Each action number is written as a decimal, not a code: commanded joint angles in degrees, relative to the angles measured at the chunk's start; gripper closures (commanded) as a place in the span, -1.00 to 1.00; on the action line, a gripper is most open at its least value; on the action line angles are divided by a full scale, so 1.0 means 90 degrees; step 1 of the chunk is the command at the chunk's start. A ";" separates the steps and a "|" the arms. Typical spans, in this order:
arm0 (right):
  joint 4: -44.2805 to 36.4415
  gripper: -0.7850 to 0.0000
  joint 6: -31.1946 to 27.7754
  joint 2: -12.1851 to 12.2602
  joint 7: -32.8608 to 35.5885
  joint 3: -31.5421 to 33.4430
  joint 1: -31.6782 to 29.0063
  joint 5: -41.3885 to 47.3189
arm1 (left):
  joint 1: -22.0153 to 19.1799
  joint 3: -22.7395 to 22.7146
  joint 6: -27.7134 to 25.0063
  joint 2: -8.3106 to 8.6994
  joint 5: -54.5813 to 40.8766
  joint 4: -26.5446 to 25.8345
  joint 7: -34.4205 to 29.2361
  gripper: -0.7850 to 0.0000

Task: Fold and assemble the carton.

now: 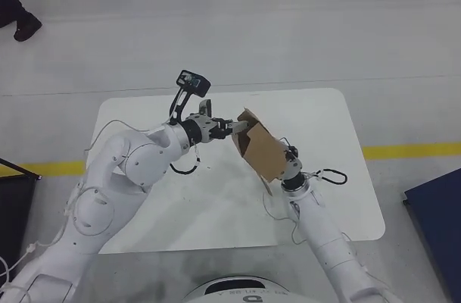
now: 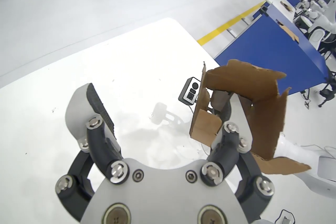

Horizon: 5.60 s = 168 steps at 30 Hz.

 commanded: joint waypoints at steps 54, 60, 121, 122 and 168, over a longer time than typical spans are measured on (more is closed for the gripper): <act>-0.0519 1.00 0.0381 -0.0020 -0.0478 -0.0290 -0.0231 -0.0151 | 0.1070 -0.1100 -0.0231 -0.0042 -0.0252 0.0098 0.0706 -1.00; -0.0500 1.00 0.0343 -0.0004 -0.0465 -0.0259 -0.0293 -0.0194 | 0.0776 -0.0893 -0.0627 -0.0063 -0.0200 0.0217 0.0379 -1.00; -0.0700 1.00 0.0108 0.0035 -0.0485 -0.0285 -0.0584 -0.0180 | 0.0768 -0.1107 -0.0704 -0.0008 -0.0713 -0.0720 -0.0380 -1.00; -0.0700 1.00 0.0108 0.0035 -0.0485 -0.0285 -0.0584 -0.0180 | 0.0768 -0.1107 -0.0704 -0.0008 -0.0713 -0.0720 -0.0380 -1.00; -0.0778 1.00 -0.2247 0.0254 -0.0201 -0.0059 -0.0716 -0.2436 | 0.0131 -0.1212 0.2838 -0.0114 -0.7556 0.1509 -0.1351 -1.00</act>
